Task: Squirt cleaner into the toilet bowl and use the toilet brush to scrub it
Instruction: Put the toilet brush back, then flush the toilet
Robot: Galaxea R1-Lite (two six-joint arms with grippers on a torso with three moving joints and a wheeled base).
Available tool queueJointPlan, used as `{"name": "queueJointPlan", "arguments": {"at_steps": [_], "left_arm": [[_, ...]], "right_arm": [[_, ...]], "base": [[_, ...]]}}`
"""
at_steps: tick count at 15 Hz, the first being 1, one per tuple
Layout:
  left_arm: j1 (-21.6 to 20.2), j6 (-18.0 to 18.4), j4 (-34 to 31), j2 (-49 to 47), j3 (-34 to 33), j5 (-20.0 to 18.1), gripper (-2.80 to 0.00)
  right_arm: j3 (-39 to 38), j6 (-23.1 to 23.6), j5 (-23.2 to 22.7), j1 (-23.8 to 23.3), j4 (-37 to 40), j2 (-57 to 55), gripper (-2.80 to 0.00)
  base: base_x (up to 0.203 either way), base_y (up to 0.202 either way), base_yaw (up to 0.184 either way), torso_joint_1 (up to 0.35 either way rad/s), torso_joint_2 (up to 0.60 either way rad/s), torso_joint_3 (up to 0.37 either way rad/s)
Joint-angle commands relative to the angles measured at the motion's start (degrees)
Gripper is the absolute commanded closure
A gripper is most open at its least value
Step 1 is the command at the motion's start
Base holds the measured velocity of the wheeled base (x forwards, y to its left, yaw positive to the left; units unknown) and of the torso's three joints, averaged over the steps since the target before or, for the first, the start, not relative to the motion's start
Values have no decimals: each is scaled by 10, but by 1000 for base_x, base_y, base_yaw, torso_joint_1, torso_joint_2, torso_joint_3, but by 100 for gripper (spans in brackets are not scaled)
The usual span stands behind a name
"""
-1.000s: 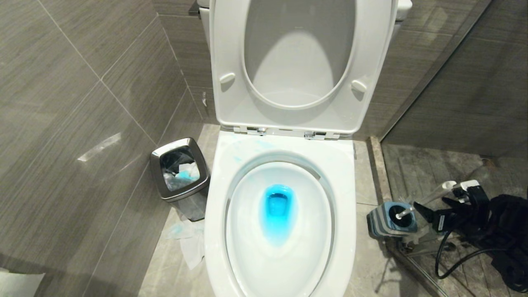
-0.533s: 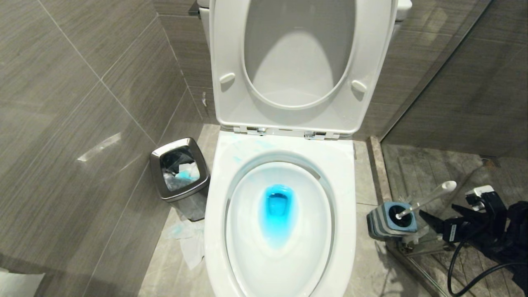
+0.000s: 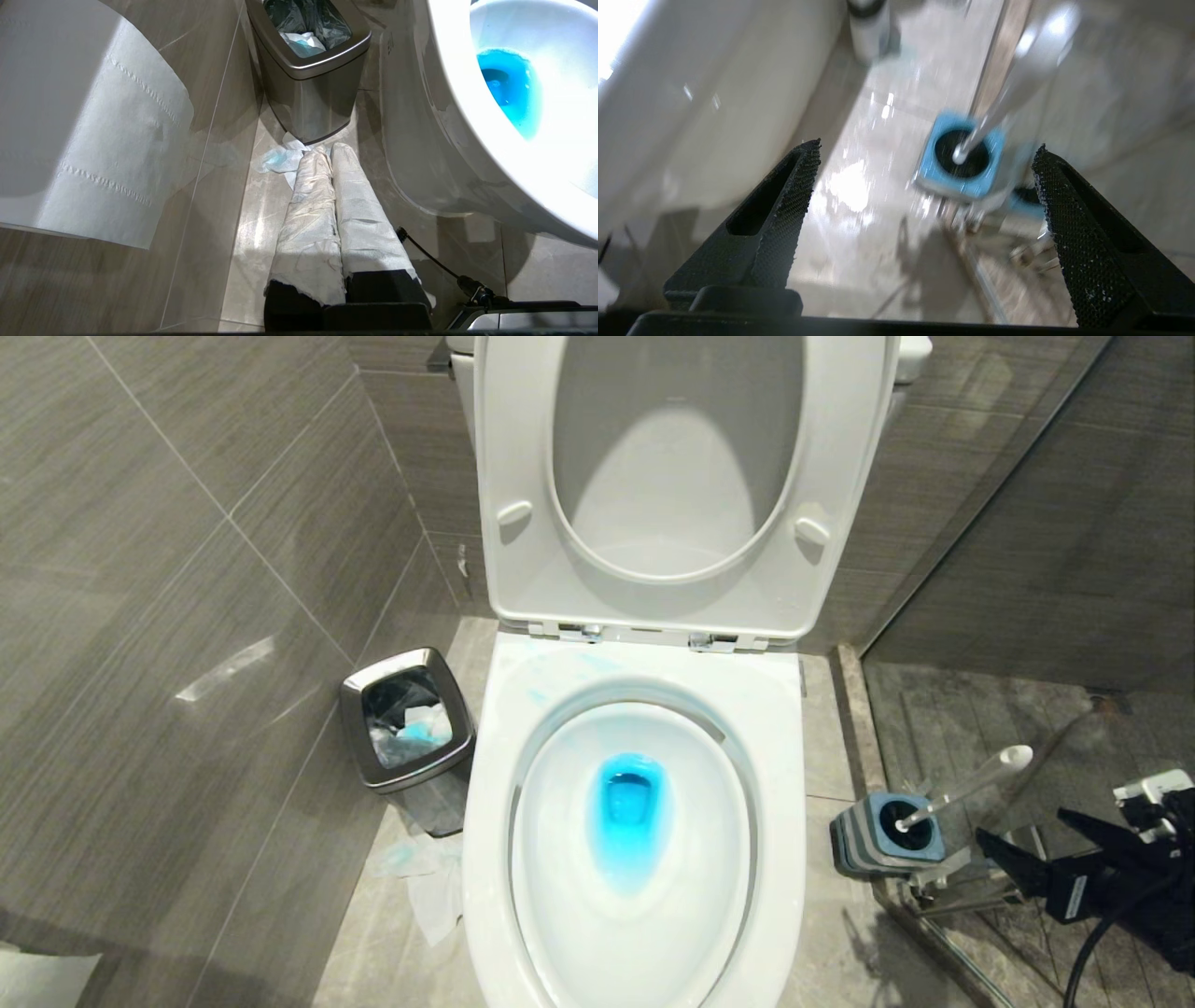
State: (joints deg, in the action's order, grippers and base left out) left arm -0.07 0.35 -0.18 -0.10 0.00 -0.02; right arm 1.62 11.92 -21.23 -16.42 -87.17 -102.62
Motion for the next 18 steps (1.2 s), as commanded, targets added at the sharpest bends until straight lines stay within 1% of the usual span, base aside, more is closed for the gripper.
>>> {"name": "queueJointPlan", "arguments": {"at_steps": [1, 6, 7, 10, 14, 15, 16, 18], "left_arm": [[0, 0, 0, 0, 0, 0, 0], [0, 0, 0, 0, 0, 0, 0], [0, 0, 0, 0, 0, 0, 0], [0, 0, 0, 0, 0, 0, 0], [0, 0, 0, 0, 0, 0, 0], [0, 0, 0, 0, 0, 0, 0], [0, 0, 0, 0, 0, 0, 0], [0, 0, 0, 0, 0, 0, 0]], "right_arm": [[-13, -2, -3, 1, -5, 118, -280], [-11, 8, -21, 13, -5, 225, -280], [1, 9, -24, 14, -5, 236, 0], [8, 10, -44, 15, -5, 266, 0], [-12, 17, -46, 15, -5, 277, 0], [-17, 30, -48, 15, -5, 275, 0], [-17, 52, -47, 15, -5, 267, 0], [-17, 113, -31, 14, -5, 247, 0]], "base": [[0, 0, 0, 0, 0, 0], [0, 0, 0, 0, 0, 0], [0, 0, 0, 0, 0, 0], [0, 0, 0, 0, 0, 0], [0, 0, 0, 0, 0, 0], [0, 0, 0, 0, 0, 0], [0, 0, 0, 0, 0, 0], [0, 0, 0, 0, 0, 0]]}}
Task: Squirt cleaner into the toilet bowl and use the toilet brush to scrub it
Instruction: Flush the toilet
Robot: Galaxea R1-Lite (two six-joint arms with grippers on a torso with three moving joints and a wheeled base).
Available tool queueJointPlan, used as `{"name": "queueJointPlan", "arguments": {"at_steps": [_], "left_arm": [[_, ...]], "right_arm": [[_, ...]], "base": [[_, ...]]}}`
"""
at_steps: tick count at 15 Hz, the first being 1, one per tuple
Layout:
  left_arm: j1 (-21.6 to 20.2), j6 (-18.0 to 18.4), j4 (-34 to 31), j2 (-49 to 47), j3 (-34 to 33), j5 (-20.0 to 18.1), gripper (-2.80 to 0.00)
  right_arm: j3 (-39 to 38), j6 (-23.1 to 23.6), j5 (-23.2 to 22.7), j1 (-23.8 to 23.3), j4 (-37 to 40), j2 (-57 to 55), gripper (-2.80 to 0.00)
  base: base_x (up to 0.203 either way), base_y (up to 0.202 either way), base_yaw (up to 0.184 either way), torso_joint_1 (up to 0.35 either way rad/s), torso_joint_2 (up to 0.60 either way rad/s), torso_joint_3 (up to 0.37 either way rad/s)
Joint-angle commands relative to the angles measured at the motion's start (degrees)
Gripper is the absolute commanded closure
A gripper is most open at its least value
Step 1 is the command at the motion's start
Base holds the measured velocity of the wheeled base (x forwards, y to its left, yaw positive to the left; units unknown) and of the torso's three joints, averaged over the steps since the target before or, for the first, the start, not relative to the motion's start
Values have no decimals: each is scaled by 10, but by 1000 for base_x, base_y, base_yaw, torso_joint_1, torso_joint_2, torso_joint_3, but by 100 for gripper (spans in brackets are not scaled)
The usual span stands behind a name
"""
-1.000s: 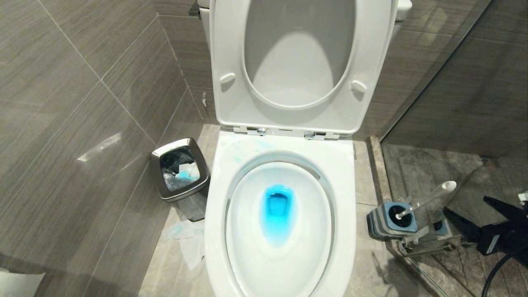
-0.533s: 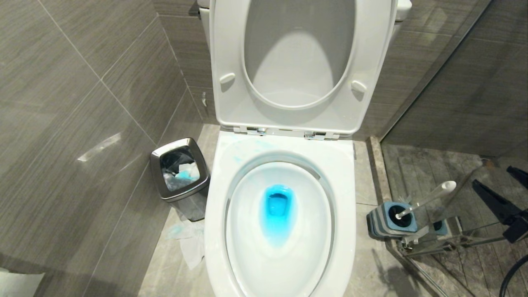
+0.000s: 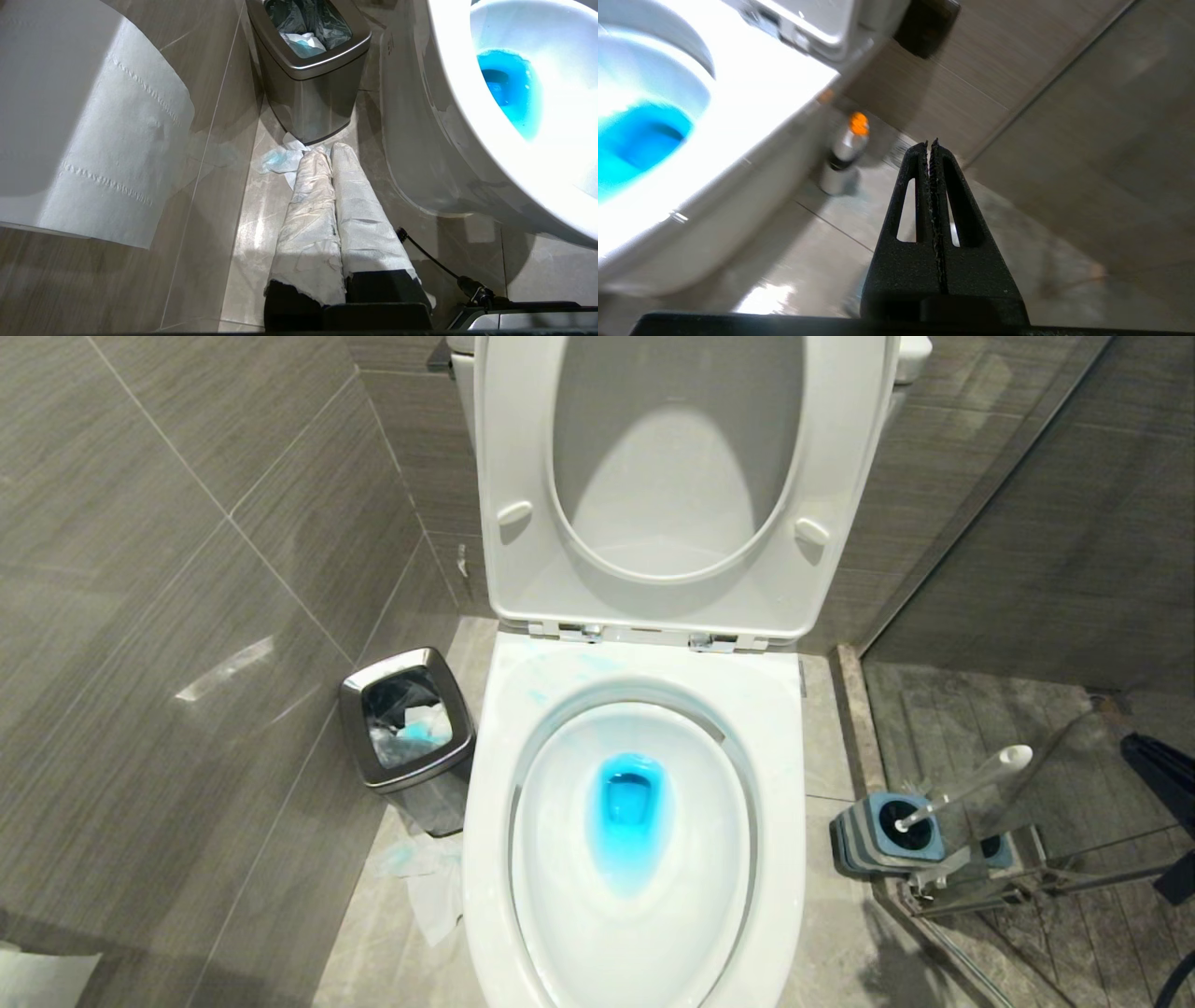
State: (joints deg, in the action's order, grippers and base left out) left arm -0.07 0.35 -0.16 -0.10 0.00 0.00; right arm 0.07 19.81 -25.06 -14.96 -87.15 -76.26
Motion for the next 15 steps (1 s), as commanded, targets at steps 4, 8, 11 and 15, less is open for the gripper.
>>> {"name": "queueJointPlan", "arguments": {"at_steps": [4, 8, 11, 15], "left_arm": [[0, 0, 0, 0, 0, 0, 0], [0, 0, 0, 0, 0, 0, 0], [0, 0, 0, 0, 0, 0, 0], [0, 0, 0, 0, 0, 0, 0]], "right_arm": [[-2, 84, 59, 0, -5, -11, 0], [-2, 26, 94, 0, 1, 48, 0], [-2, -52, 168, 4, 61, 136, 0], [20, -91, 346, 94, 198, 242, 0]], "base": [[0, 0, 0, 0, 0, 0], [0, 0, 0, 0, 0, 0], [0, 0, 0, 0, 0, 0], [0, 0, 0, 0, 0, 0]]}}
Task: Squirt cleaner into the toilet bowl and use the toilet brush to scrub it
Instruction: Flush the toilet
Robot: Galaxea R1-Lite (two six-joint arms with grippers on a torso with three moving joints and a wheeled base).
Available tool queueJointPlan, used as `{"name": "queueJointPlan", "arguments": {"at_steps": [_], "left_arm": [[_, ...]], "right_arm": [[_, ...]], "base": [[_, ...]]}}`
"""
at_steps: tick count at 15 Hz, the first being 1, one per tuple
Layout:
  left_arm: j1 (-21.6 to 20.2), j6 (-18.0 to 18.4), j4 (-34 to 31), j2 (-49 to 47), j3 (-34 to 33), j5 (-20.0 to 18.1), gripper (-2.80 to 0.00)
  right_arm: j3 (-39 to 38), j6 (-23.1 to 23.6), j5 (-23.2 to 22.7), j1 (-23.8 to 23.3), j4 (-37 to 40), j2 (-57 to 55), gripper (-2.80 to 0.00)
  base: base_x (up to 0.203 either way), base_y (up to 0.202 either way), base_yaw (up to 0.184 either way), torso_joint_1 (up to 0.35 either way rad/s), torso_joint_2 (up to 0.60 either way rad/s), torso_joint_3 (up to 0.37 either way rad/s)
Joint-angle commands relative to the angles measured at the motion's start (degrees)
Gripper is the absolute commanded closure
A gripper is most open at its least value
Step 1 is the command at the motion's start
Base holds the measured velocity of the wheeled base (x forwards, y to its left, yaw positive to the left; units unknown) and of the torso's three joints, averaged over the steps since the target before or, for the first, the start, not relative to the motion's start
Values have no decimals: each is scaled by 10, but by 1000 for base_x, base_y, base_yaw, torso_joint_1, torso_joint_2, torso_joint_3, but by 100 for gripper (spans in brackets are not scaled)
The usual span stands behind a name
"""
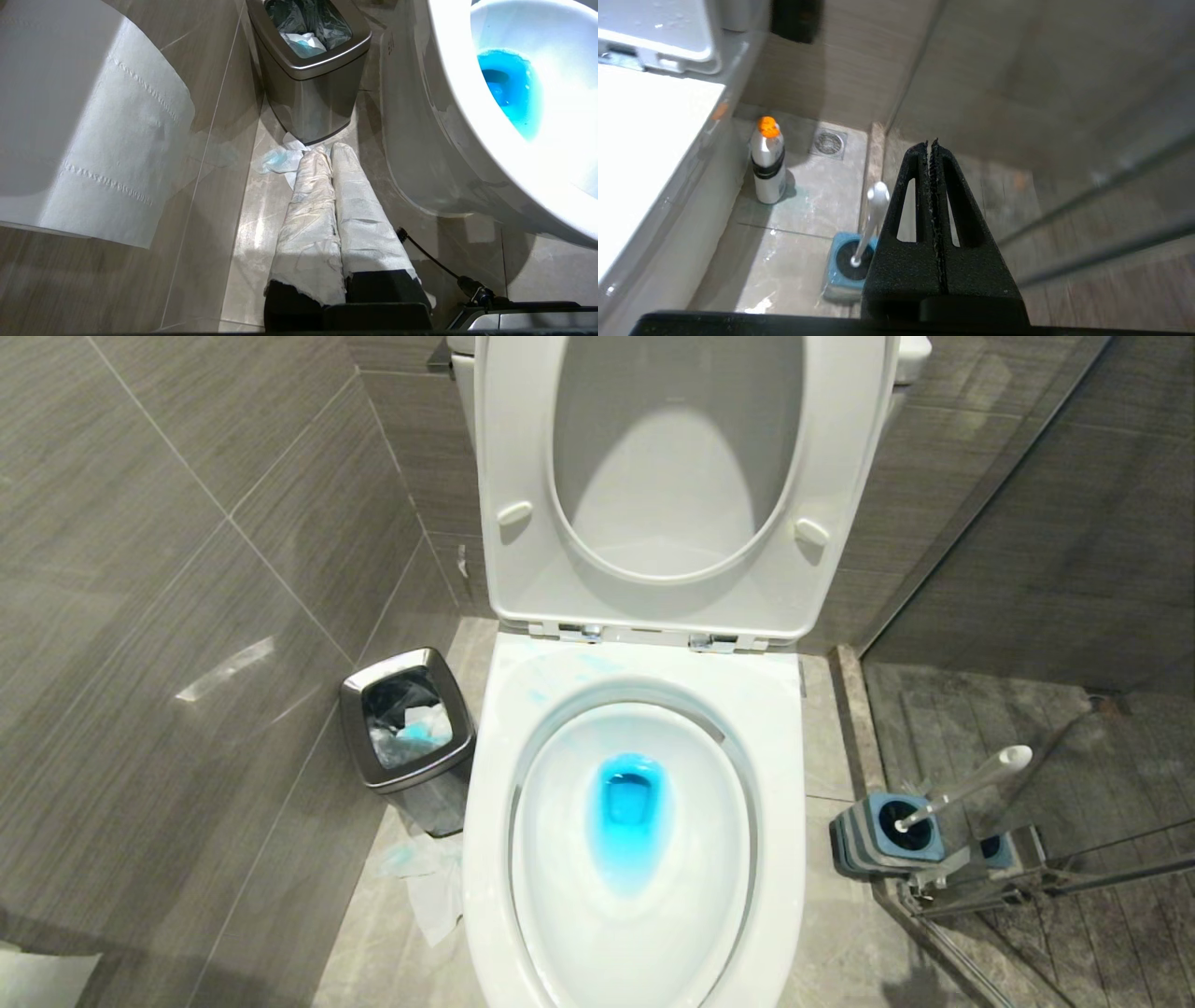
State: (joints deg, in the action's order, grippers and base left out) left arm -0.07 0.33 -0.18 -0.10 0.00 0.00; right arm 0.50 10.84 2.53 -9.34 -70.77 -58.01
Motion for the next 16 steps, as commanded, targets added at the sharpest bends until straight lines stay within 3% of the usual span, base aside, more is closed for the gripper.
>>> {"name": "queueJointPlan", "arguments": {"at_steps": [1, 5, 8, 9, 11, 16], "left_arm": [[0, 0, 0, 0, 0, 0, 0], [0, 0, 0, 0, 0, 0, 0], [0, 0, 0, 0, 0, 0, 0], [0, 0, 0, 0, 0, 0, 0], [0, 0, 0, 0, 0, 0, 0], [0, 0, 0, 0, 0, 0, 0]], "right_arm": [[51, -3, 94, 47, 61, 69, 0], [298, -5, 122, 52, 240, 93, 0], [473, -16, 126, 55, 520, 133, 0], [499, -19, 125, 59, 596, 162, 0], [511, -22, 126, 67, 676, 221, 0], [505, -15, 128, 87, 759, 322, 0]], "base": [[0, 0, 0, 0, 0, 0], [0, 0, 0, 0, 0, 0], [0, 0, 0, 0, 0, 0], [0, 0, 0, 0, 0, 0], [0, 0, 0, 0, 0, 0], [0, 0, 0, 0, 0, 0]]}}
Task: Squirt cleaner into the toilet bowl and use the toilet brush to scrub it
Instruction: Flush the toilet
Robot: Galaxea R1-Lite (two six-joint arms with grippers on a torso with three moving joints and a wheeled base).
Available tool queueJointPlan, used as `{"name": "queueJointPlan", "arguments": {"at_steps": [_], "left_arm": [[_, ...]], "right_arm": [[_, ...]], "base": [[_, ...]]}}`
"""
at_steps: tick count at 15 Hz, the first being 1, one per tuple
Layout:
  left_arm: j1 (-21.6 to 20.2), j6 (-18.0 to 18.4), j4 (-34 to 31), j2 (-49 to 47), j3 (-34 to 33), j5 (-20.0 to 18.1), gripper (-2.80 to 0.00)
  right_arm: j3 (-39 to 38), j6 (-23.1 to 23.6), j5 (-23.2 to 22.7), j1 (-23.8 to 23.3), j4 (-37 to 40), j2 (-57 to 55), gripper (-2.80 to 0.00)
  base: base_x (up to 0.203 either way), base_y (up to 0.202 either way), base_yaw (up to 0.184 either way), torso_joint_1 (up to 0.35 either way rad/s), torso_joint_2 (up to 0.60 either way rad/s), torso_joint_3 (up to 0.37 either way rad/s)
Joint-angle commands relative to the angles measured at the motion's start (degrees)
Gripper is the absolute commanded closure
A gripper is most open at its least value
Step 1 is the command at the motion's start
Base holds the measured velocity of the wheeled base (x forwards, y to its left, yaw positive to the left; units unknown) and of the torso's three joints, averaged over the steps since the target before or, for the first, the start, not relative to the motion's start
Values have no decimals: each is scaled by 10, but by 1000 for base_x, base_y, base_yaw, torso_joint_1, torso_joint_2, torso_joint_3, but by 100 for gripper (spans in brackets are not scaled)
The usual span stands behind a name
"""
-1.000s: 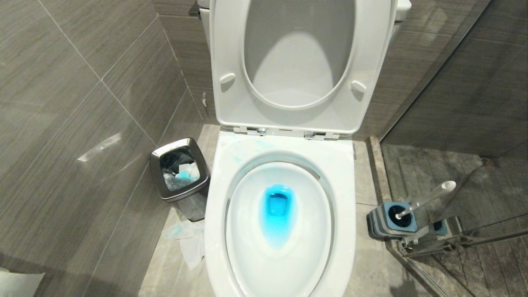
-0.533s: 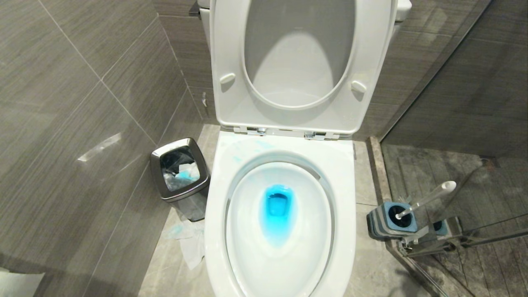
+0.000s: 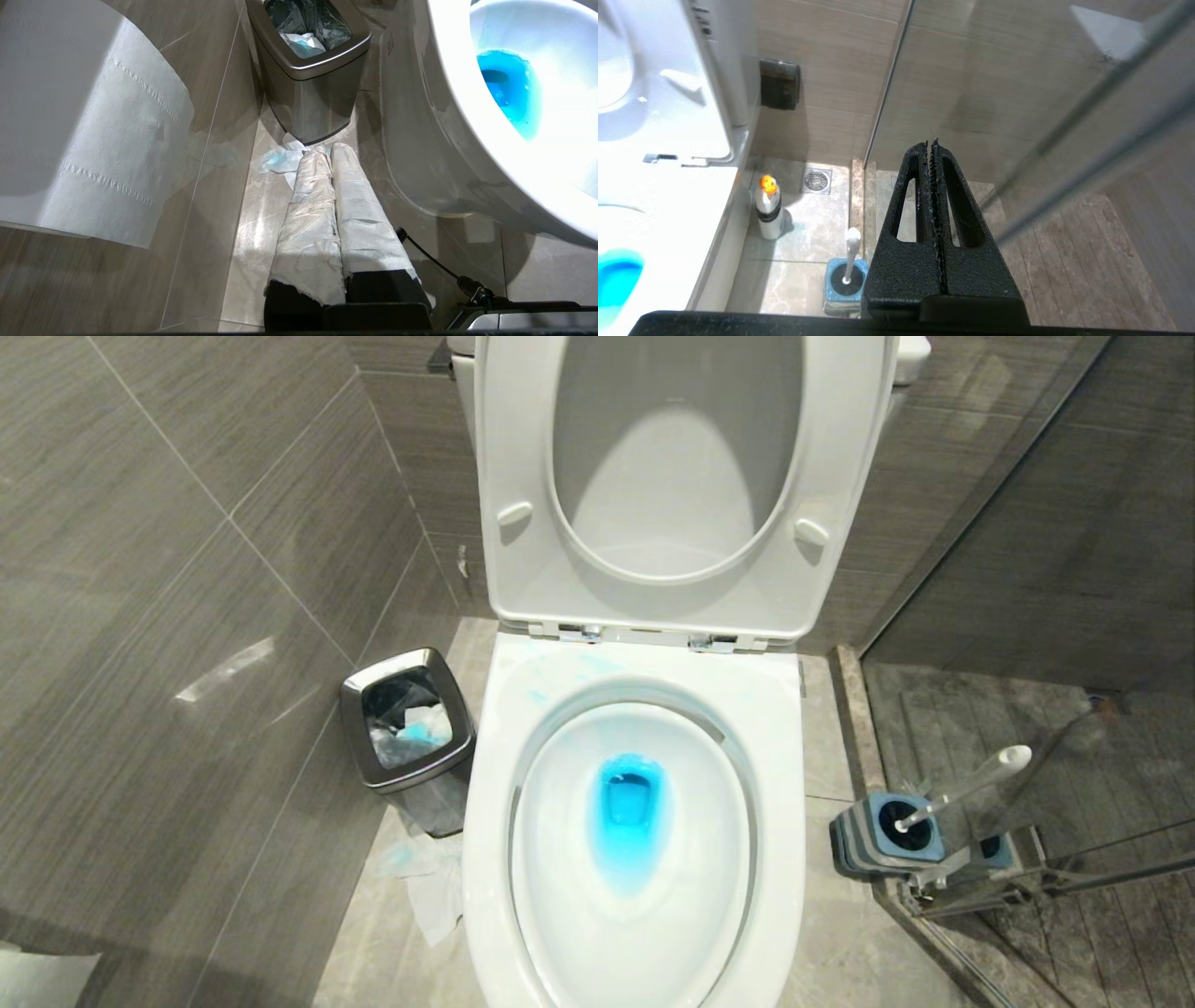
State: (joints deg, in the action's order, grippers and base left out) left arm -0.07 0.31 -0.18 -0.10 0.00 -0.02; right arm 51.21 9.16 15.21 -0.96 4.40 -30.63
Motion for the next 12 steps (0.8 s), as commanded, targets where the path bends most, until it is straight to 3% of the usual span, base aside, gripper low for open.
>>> {"name": "queueJointPlan", "arguments": {"at_steps": [1, 4, 8, 12], "left_arm": [[0, 0, 0, 0, 0, 0, 0], [0, 0, 0, 0, 0, 0, 0], [0, 0, 0, 0, 0, 0, 0], [0, 0, 0, 0, 0, 0, 0]], "right_arm": [[-8, 3, 0, 3, 15, 72, 0], [-31, 12, -11, 6, 43, 137, 0], [-70, 13, -71, 23, 41, 203, 0], [-131, -15, -76, 13, 44, 275, 0]], "base": [[0, 0, 0, 0, 0, 0], [0, 0, 0, 0, 0, 0], [0, 0, 0, 0, 0, 0], [0, 0, 0, 0, 0, 0]]}}
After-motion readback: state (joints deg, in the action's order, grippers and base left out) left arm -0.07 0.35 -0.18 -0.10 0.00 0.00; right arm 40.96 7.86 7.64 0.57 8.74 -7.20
